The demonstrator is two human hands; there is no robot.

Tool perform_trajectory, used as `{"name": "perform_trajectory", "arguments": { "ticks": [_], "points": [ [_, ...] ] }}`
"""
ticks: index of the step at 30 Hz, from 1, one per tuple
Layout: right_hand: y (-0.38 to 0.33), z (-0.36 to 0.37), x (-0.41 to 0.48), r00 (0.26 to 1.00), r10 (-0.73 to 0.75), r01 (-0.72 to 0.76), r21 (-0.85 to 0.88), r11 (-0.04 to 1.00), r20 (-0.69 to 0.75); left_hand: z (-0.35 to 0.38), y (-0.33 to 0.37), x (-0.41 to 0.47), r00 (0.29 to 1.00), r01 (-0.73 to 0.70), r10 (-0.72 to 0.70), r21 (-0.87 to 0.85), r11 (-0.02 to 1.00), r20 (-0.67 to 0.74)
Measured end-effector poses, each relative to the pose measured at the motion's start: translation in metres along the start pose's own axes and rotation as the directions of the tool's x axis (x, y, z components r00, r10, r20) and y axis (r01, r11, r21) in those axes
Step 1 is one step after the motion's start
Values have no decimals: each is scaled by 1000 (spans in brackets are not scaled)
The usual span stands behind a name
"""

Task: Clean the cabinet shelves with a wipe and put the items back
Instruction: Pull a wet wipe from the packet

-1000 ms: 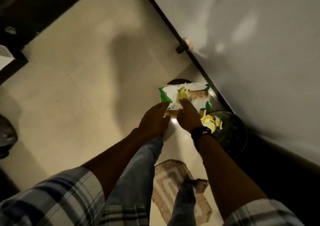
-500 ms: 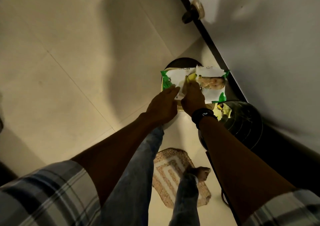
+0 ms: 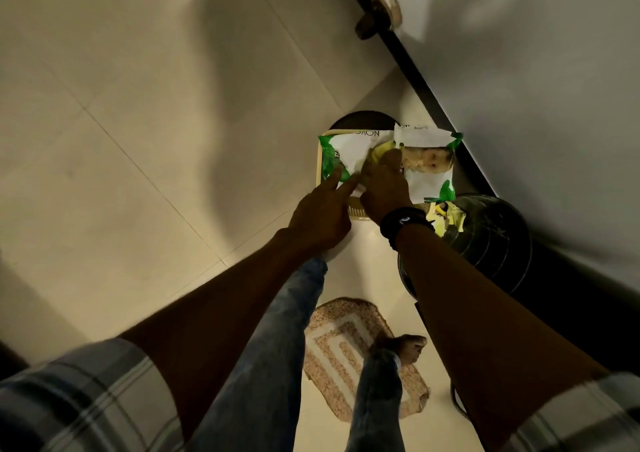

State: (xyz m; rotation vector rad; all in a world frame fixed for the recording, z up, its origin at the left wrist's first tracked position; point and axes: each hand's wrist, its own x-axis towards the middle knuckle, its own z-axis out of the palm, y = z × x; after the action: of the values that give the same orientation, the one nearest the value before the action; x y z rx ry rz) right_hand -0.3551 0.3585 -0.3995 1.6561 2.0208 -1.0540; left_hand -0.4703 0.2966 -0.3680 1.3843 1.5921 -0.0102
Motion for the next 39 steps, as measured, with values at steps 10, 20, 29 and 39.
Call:
{"name": "perform_trajectory", "arguments": {
  "ticks": [10, 20, 29, 39],
  "points": [
    [9, 16, 25, 957, 143, -112, 136, 984, -250, 10, -5, 5, 1000, -17, 18, -41, 999, 16],
    [20, 10, 4, 971, 146, -65, 378, 924, -190, 11, -14, 7, 999, 40, -40, -78, 996, -2],
    [38, -19, -32, 958, 285, -116, 865, 488, -33, 14, -15, 4, 976, -34, 39, 26, 999, -215],
    [20, -1, -15, 986, 161, -73, 768, 636, -40, 9, -16, 22, 975, -30, 94, 297, 954, -203]
  ]
}}
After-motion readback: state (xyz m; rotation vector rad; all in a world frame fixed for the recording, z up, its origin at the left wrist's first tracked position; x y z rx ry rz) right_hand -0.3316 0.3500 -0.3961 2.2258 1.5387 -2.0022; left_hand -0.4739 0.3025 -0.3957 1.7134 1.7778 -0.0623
